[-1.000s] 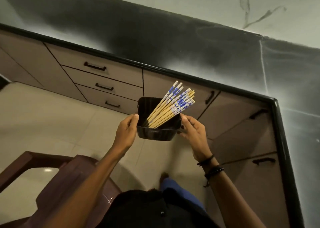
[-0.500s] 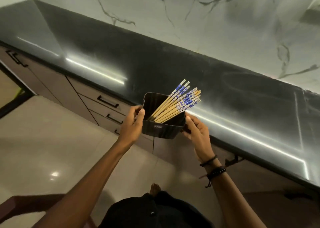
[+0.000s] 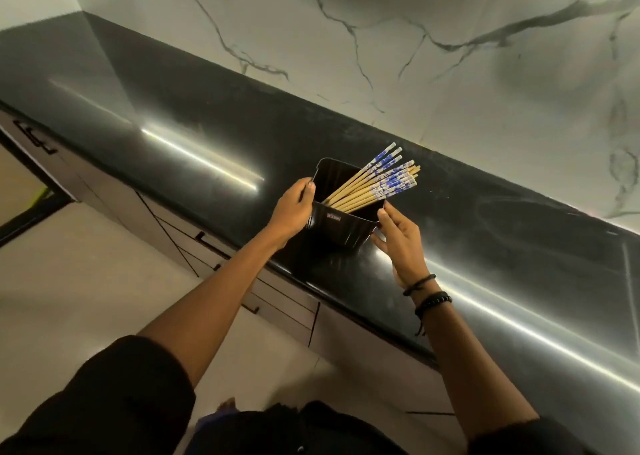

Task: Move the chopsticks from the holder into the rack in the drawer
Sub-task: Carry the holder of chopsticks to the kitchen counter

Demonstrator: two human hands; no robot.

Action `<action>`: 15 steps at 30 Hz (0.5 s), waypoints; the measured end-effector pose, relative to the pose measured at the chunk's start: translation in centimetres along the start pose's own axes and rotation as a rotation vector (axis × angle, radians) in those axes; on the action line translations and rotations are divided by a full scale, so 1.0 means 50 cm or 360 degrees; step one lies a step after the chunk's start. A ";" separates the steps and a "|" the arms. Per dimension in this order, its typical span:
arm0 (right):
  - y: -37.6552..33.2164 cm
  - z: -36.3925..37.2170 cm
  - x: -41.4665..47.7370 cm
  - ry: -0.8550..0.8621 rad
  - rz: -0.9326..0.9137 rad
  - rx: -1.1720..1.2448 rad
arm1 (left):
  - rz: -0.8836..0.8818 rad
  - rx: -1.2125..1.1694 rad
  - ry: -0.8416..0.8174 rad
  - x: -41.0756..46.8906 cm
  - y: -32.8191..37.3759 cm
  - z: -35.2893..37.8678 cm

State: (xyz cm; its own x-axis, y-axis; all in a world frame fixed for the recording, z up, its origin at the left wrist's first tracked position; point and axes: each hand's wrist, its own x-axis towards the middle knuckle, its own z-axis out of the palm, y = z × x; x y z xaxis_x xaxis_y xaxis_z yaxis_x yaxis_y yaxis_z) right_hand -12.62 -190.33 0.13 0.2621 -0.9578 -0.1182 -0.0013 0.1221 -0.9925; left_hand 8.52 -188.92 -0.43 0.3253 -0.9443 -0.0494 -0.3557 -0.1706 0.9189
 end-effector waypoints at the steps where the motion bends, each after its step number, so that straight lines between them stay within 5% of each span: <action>1: 0.000 0.007 0.014 0.0018 0.0008 -0.0010 | -0.0005 0.0019 -0.0024 0.020 -0.002 -0.003; 15: 0.013 0.129 0.084 0.0288 -0.0086 -0.0129 | -0.0060 -0.0089 -0.0485 0.161 -0.043 -0.047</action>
State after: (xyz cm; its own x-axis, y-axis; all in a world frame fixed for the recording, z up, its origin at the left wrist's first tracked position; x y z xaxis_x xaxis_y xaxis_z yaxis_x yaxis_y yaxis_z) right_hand -5.28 -192.61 -0.81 0.0866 -0.9944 -0.0608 -0.0717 0.0546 -0.9959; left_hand 13.97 -195.52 -1.88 0.0568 -0.9799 -0.1914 -0.2967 -0.1996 0.9339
